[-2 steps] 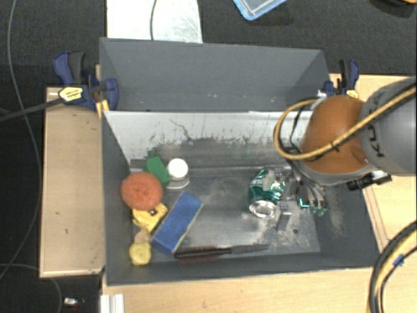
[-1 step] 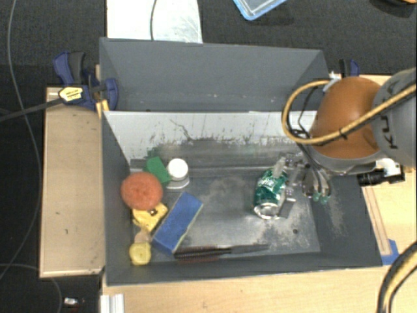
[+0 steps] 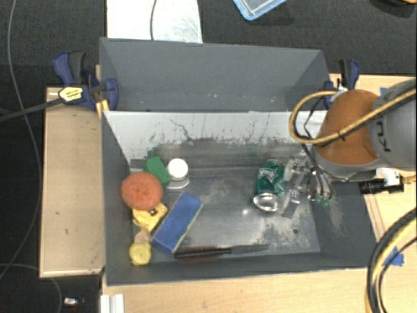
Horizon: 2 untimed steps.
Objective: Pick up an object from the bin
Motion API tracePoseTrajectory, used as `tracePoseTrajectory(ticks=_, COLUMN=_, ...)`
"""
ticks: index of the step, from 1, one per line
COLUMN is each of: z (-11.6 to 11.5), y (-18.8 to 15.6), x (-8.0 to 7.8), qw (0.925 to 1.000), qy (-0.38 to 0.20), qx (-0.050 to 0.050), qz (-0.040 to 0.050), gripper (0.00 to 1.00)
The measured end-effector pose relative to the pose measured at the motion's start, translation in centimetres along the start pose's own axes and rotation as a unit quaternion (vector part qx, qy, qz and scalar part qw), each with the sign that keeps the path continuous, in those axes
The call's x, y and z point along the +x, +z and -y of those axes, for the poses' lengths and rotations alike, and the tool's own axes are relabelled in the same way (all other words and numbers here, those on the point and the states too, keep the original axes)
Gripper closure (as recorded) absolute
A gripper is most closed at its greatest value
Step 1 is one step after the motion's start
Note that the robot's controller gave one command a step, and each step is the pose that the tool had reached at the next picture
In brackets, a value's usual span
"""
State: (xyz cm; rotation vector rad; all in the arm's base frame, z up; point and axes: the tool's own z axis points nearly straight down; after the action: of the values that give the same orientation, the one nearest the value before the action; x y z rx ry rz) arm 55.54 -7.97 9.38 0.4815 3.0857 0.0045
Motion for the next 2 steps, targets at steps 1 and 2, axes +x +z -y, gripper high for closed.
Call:
tracePoseTrajectory(ticks=1, z=1.8, y=3.4, x=-0.9, qw=0.999, qy=-0.045, qx=0.0, qz=-0.0014, gripper=0.0)
tracePoseTrajectory(ticks=2, z=0.7, y=1.3, x=-1.4, qw=0.9994, qy=-0.035, qx=0.0, qz=0.0006, gripper=0.0)
